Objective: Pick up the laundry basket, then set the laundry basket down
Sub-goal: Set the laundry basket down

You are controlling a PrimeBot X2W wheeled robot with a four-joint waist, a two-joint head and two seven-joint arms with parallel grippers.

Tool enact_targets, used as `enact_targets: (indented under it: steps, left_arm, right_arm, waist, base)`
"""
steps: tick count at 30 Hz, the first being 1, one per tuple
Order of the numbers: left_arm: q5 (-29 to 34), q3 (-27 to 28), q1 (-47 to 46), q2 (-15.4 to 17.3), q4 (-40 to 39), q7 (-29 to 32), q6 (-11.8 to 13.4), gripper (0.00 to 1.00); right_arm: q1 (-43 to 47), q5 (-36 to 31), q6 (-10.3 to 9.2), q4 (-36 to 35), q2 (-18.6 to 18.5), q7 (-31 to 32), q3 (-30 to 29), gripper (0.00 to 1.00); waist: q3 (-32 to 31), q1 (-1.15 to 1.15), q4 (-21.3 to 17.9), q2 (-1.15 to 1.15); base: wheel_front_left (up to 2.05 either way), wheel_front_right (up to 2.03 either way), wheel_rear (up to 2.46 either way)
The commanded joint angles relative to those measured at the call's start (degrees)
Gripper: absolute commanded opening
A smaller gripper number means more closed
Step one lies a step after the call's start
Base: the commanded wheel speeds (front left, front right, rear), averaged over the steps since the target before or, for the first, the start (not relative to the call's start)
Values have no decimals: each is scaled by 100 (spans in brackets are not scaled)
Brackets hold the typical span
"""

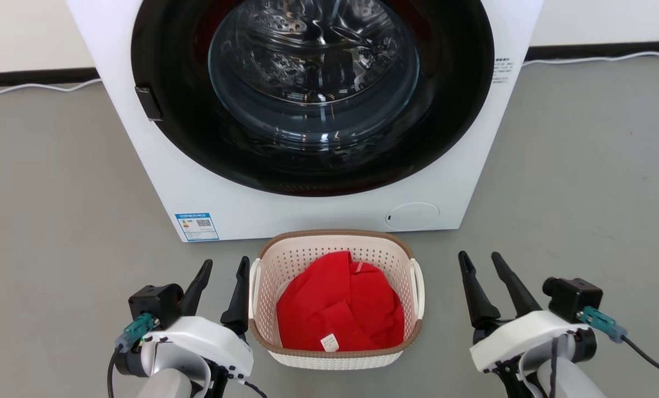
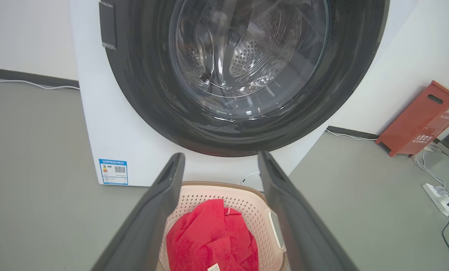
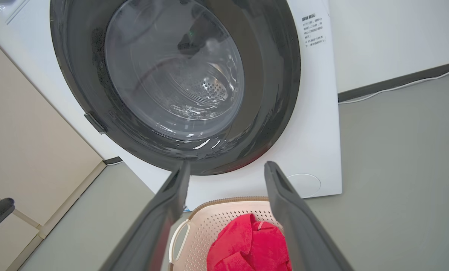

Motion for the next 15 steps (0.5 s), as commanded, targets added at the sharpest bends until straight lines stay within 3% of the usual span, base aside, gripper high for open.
enact_targets:
  steps: [1, 15]
  left_arm:
    - [87, 225, -46, 72, -233, -61, -12, 100]
    - [674, 757, 629, -235, -1125, -61, -141, 100]
  right_arm:
    - [18, -76, 41, -210, 21, -62, 54, 100]
    - [800, -633, 41, -936, 141, -62, -665, 100]
  waist:
    - [-31, 0, 18, 0]
    - [-184, 0, 139, 0]
  base:
    - [0, 0, 0]
    - [0, 0, 0]
